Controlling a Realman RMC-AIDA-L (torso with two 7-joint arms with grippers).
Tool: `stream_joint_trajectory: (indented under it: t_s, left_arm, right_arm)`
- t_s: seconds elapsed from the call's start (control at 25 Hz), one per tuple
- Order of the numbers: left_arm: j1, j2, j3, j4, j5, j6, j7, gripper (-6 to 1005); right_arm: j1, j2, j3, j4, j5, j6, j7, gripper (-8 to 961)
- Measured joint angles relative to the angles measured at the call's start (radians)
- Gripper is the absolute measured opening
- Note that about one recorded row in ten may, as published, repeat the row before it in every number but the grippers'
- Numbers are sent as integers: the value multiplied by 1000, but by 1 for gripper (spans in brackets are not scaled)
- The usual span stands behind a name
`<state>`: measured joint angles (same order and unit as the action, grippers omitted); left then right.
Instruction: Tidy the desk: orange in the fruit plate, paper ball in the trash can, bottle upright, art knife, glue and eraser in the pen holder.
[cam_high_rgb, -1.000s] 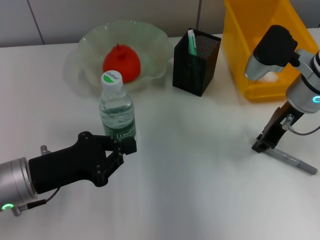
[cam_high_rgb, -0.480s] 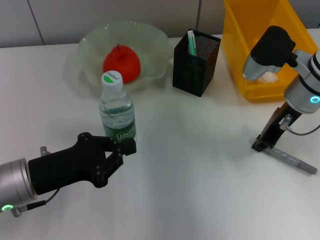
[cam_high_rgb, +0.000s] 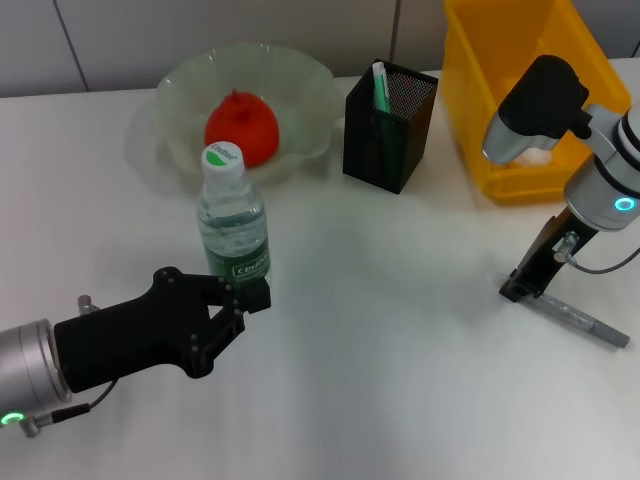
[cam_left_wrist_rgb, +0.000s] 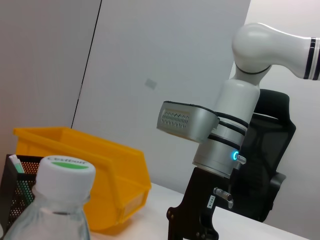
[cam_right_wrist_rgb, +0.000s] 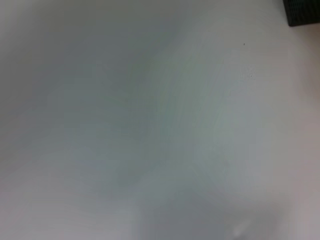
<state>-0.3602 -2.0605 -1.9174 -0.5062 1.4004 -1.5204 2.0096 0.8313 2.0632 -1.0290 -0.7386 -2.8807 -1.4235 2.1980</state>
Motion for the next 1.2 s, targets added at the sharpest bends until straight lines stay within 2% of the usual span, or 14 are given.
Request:
stream_joint_trajectory:
  t_s: [0.16,0.2,0.24,0.32,0.36,0.4,0.44,0.56,0.96,1.2]
  left_arm:
    - [7,0,0,-2,0,-2,0,15]
    - [7,0,0,-2,0,-2,0,15]
    - [10,0,0,-4,0,-2,0,15]
    - [15,1,-1,-9,0,-4,0,15]
    - [17,1,-2,-11,0,-4,0,15]
    - [17,1,-2,-11,0,-4,0,15]
    - [17,0,-3,-11,0,-5,0,15]
    - [17,0,-5,-11,0,-6,0,15]
    - [7,2,-3,-17,0,-9,-2,15]
    - [5,2,-7,-30,0,-18,-9,14]
  right_arm:
    - [-37,22,-3,-109,3,-30,11,91]
    - [-37,22,-3,-109,3,-30,11,85]
    - [-47,24,-4,-163,22,-39,22,80]
    - [-53,24,-3,-189,36,-46,25,79]
    - [-70,22,-1,-252,73,-56,31,79]
    - [-70,22,-1,-252,73,-56,31,79]
    - [-86,20,0,-318,104,-63,37,79]
    - [-96,18,2,-387,131,-82,43,79]
    - [-107,17,12,-544,210,-119,53,79]
    - [-100,15,11,-568,226,-139,54,79]
